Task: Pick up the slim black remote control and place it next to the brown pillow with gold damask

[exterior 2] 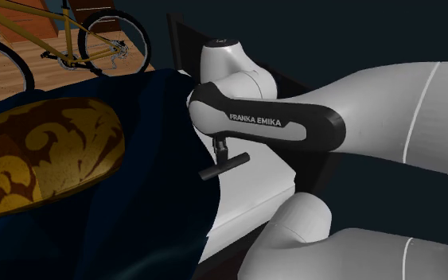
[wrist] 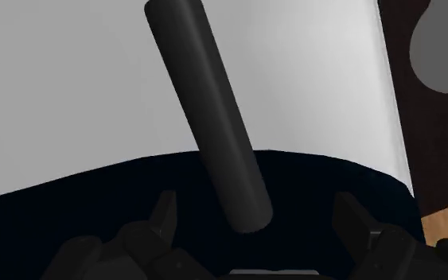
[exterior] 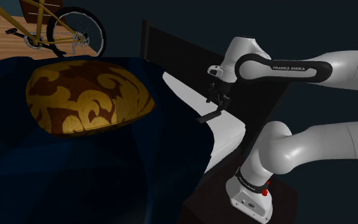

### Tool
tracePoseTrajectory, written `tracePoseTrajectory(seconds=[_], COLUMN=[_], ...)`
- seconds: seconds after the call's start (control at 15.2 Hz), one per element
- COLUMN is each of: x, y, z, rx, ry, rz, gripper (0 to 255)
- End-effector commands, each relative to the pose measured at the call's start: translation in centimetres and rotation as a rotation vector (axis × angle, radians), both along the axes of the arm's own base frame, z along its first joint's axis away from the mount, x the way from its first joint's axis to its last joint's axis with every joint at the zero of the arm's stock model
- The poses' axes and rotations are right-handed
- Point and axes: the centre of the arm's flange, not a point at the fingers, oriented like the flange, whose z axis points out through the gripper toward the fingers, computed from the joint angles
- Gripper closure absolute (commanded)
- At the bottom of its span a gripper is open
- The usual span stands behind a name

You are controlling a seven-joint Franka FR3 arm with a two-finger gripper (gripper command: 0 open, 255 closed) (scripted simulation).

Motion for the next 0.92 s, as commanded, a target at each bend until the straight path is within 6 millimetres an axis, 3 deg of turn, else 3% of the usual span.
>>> tracePoseTrajectory(seconds=[0.0, 0.07, 0.53, 0.86], x=[0.6, 0.9, 1.2, 1.2], y=[-1.5, -1.8, -1.9, -1.9], z=[-2.4, -3.2, -6.8, -7.1], rx=[-0.017, -0.022, -0.022, -0.022], ry=[-0.010, -0.013, -0.013, -0.013], rz=[0.209, 0.273, 0.273, 0.273], gripper=[0, 0, 0, 0])
